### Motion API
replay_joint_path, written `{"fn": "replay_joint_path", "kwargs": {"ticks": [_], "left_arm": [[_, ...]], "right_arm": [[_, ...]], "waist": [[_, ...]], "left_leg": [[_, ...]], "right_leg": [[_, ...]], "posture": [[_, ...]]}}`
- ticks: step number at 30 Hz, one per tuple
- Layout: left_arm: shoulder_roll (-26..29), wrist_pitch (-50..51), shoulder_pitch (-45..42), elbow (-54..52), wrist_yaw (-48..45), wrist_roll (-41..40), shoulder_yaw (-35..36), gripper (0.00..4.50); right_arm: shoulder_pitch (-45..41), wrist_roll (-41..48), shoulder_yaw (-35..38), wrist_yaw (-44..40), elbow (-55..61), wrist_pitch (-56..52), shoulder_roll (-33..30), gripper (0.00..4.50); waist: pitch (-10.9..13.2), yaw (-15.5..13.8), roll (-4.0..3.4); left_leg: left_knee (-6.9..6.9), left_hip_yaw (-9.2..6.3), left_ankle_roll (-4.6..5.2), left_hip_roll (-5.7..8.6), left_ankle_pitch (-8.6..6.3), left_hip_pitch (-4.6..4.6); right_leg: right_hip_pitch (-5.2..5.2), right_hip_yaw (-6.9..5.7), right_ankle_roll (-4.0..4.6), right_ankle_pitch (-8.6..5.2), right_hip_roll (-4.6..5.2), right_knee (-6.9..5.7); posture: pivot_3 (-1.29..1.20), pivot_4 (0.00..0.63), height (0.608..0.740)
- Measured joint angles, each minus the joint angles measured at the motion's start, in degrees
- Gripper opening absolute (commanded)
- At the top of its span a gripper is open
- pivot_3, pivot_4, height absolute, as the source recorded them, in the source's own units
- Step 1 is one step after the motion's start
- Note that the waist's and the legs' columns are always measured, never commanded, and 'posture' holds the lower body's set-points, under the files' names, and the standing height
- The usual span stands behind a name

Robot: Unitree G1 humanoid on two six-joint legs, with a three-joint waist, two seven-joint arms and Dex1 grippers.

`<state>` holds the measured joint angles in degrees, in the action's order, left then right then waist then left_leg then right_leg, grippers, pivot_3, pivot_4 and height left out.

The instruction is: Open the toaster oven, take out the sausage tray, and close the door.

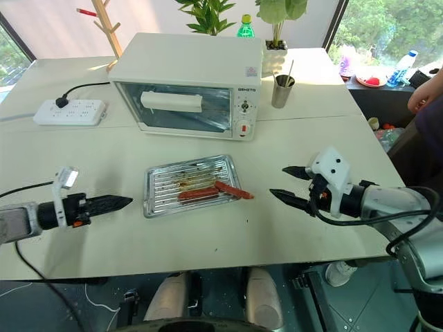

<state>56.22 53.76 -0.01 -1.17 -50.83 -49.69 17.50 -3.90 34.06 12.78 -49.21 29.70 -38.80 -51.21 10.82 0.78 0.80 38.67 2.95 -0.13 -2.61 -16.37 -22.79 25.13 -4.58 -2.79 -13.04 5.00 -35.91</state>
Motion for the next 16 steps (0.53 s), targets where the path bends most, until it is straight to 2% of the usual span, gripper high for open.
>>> {"fn": "replay_joint_path", "kwargs": {"ticks": [4,8,16], "left_arm": [[2.4,-6.1,2.7,-4.4,-2.9,3.3,8.4,4.46],[6.0,-7.1,4.6,-11.6,-7.9,2.7,17.5,4.46],[10.0,-8.3,12.1,-19.8,-18.3,5.2,20.6,4.46]], "right_arm": [[-3.1,0.6,-1.0,-4.4,-3.4,0.2,-1.8,3.10],[-7.1,3.7,-1.1,-9.3,-5.1,-1.3,-3.8,3.10],[-10.5,7.9,-1.0,-16.1,-7.7,-4.6,-6.9,3.10]], "waist": [[0.0,-0.9,0.00],[0.1,-1.5,-0.06],[0.1,-1.5,-0.06]], "left_leg": [[0.16,-0.08,-0.13,-0.02,0.09,-0.60],[0.17,0.06,-0.14,0.13,0.08,-0.63],[0.17,0.12,-0.18,0.15,0.05,-0.64]], "right_leg": [[0.45,-0.16,0.06,0.05,0.01,-0.01],[0.37,-0.16,0.03,0.05,0.04,0.13],[0.29,-0.16,-0.08,0.11,0.00,0.33]], "posture": [[0.00,0.150,0.717],[0.00,0.150,0.717],[0.00,0.150,0.717]]}}
